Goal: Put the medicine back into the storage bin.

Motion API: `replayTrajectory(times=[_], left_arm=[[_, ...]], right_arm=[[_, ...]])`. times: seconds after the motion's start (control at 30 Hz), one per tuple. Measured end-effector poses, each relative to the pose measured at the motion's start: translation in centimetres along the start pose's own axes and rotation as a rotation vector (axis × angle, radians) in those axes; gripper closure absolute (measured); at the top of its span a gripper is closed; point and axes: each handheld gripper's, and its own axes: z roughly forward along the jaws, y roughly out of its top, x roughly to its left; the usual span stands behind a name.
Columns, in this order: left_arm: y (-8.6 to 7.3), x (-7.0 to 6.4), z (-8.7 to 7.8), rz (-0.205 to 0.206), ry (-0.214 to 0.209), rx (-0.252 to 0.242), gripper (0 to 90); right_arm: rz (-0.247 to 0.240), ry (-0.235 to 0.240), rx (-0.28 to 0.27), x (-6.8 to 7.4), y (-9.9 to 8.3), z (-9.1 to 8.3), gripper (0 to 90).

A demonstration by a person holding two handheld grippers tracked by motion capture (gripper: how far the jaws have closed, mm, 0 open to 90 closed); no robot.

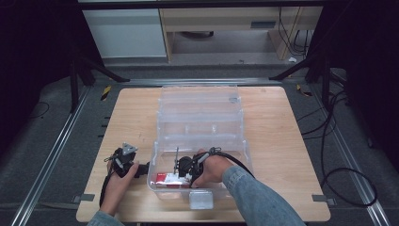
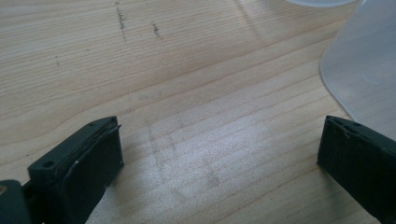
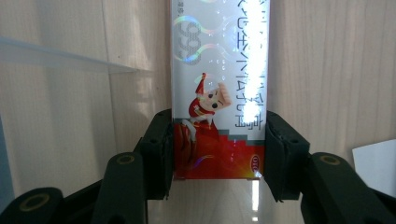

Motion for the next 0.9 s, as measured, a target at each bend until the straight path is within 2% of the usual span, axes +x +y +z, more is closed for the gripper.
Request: replayTrajectory(times=[0.2, 0.23, 0.27, 0.53, 0.7, 0.77, 0.9], left_arm=[[0.0, 0.0, 0.0, 0.000, 0.000, 0.000, 0.0], [0.0, 0.0, 0.0, 0.000, 0.000, 0.000, 0.0], [0.0, 0.0, 0.0, 0.000, 0.000, 0.000, 0.0], [0.0, 0.0, 0.0, 0.001, 0.000, 0.000, 0.0], [0.0, 0.1, -0.3, -0.004, -0.021, 0.000, 1.0], [0.0, 0.3, -0.6, -0.016, -0.038, -0.015, 4.2], [0.3, 0.3, -1.6, -0.011, -0.033, -0.050, 5.0]], right_arm=[[0.009, -0.009, 0.001, 0.2, -0.1, 0.0, 47.5], [-0.001, -0.011, -0.004, 0.2, -0.1, -0.1, 46.9], [0.012, -0.012, -0.013, 0.3, -0.1, -0.3, 46.4], [0.011, -0.033, -0.054, 0.5, -0.2, -1.4, 45.8], [0.054, -0.092, -0.122, 0.7, -1.2, -3.3, 54.0], [0.067, -0.113, -0.151, 0.8, -1.6, -3.9, 56.3], [0.092, -0.135, -0.190, 1.1, -2.3, -5.1, 59.0]])
